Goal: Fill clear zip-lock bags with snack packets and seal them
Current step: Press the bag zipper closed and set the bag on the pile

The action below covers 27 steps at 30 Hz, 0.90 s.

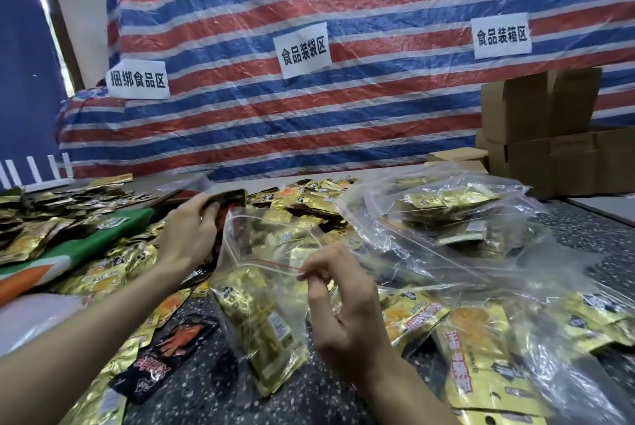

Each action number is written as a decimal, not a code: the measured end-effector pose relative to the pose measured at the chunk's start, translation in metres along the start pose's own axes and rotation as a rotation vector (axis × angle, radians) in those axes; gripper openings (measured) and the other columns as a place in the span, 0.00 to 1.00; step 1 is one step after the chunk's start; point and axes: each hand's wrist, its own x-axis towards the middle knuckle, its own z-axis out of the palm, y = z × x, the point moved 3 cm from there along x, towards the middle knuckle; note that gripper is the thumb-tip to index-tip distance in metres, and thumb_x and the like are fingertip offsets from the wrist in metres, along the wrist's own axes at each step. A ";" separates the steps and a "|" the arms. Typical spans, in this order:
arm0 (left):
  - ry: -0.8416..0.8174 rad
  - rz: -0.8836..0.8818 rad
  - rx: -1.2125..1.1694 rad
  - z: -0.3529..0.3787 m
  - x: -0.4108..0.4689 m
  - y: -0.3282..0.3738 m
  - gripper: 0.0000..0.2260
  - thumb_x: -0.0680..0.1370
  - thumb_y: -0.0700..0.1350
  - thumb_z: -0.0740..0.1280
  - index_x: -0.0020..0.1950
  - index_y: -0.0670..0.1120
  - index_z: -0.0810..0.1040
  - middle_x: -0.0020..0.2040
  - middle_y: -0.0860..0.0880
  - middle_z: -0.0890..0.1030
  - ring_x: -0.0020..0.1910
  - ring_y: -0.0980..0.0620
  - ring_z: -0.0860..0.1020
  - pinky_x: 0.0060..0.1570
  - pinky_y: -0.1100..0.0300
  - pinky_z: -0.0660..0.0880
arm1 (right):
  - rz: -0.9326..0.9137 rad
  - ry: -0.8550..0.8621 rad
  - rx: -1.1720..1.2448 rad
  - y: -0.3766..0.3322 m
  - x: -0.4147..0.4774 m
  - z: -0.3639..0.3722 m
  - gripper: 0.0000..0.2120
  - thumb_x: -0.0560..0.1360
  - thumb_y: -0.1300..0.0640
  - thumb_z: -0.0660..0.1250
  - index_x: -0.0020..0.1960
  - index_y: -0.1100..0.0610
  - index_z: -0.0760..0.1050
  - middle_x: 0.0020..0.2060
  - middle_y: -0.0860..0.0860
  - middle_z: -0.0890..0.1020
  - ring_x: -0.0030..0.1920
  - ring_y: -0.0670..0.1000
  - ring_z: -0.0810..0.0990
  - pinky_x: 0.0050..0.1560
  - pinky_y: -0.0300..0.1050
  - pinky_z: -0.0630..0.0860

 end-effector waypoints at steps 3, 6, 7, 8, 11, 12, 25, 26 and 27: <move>0.036 0.071 -0.016 -0.032 0.004 0.010 0.08 0.83 0.43 0.62 0.58 0.43 0.79 0.46 0.46 0.82 0.41 0.49 0.79 0.41 0.50 0.79 | 0.001 -0.010 -0.016 -0.002 0.001 -0.001 0.07 0.75 0.62 0.58 0.44 0.61 0.74 0.40 0.50 0.75 0.43 0.44 0.73 0.43 0.31 0.70; 0.055 0.164 -0.083 -0.066 0.006 0.029 0.09 0.83 0.42 0.62 0.60 0.42 0.77 0.46 0.50 0.81 0.45 0.48 0.80 0.41 0.55 0.78 | 0.000 -0.010 -0.028 -0.002 0.001 -0.002 0.05 0.74 0.68 0.61 0.44 0.61 0.74 0.39 0.49 0.75 0.42 0.44 0.73 0.43 0.31 0.70; 0.077 0.198 -0.101 -0.078 0.006 0.039 0.09 0.83 0.42 0.62 0.61 0.41 0.77 0.48 0.49 0.81 0.47 0.46 0.80 0.43 0.55 0.79 | 0.003 -0.009 -0.030 -0.002 0.001 -0.002 0.06 0.73 0.69 0.61 0.44 0.61 0.74 0.39 0.49 0.75 0.42 0.44 0.73 0.43 0.32 0.70; 0.107 0.236 -0.116 -0.090 0.006 0.049 0.10 0.83 0.42 0.62 0.62 0.40 0.77 0.51 0.47 0.81 0.49 0.45 0.80 0.44 0.56 0.79 | 0.006 -0.010 -0.034 -0.001 0.001 -0.002 0.06 0.73 0.70 0.61 0.44 0.61 0.74 0.39 0.49 0.75 0.42 0.44 0.74 0.42 0.33 0.70; 0.228 0.323 -0.174 -0.122 0.002 0.086 0.11 0.83 0.41 0.62 0.64 0.40 0.76 0.52 0.45 0.80 0.49 0.44 0.80 0.39 0.64 0.79 | -0.013 -0.012 -0.026 -0.001 0.001 -0.002 0.06 0.75 0.64 0.59 0.44 0.61 0.74 0.39 0.50 0.76 0.42 0.45 0.74 0.42 0.35 0.71; 0.252 0.333 -0.219 -0.129 0.000 0.098 0.11 0.83 0.42 0.62 0.63 0.40 0.77 0.52 0.44 0.80 0.47 0.44 0.80 0.38 0.63 0.80 | -0.022 -0.013 -0.020 -0.002 0.000 -0.002 0.07 0.75 0.62 0.58 0.44 0.60 0.74 0.39 0.50 0.76 0.42 0.46 0.74 0.42 0.35 0.71; -0.048 0.370 -0.159 -0.078 -0.053 0.156 0.06 0.82 0.42 0.64 0.50 0.43 0.79 0.43 0.48 0.83 0.40 0.49 0.81 0.37 0.47 0.80 | -0.091 -0.016 -0.010 0.002 -0.001 -0.001 0.06 0.77 0.62 0.62 0.48 0.57 0.77 0.43 0.49 0.76 0.43 0.48 0.76 0.41 0.39 0.72; -0.078 0.363 -0.133 -0.071 -0.057 0.153 0.06 0.82 0.42 0.64 0.49 0.43 0.79 0.41 0.48 0.83 0.39 0.48 0.81 0.37 0.45 0.79 | -0.092 -0.013 -0.020 0.002 -0.001 -0.001 0.06 0.77 0.62 0.62 0.49 0.57 0.77 0.43 0.49 0.76 0.43 0.46 0.76 0.42 0.36 0.71; -0.099 0.361 -0.099 -0.066 -0.060 0.150 0.07 0.82 0.43 0.63 0.48 0.43 0.79 0.40 0.47 0.82 0.37 0.46 0.80 0.36 0.44 0.78 | -0.094 -0.003 -0.027 0.001 -0.001 -0.001 0.06 0.78 0.62 0.63 0.50 0.58 0.78 0.44 0.49 0.76 0.43 0.44 0.76 0.43 0.34 0.70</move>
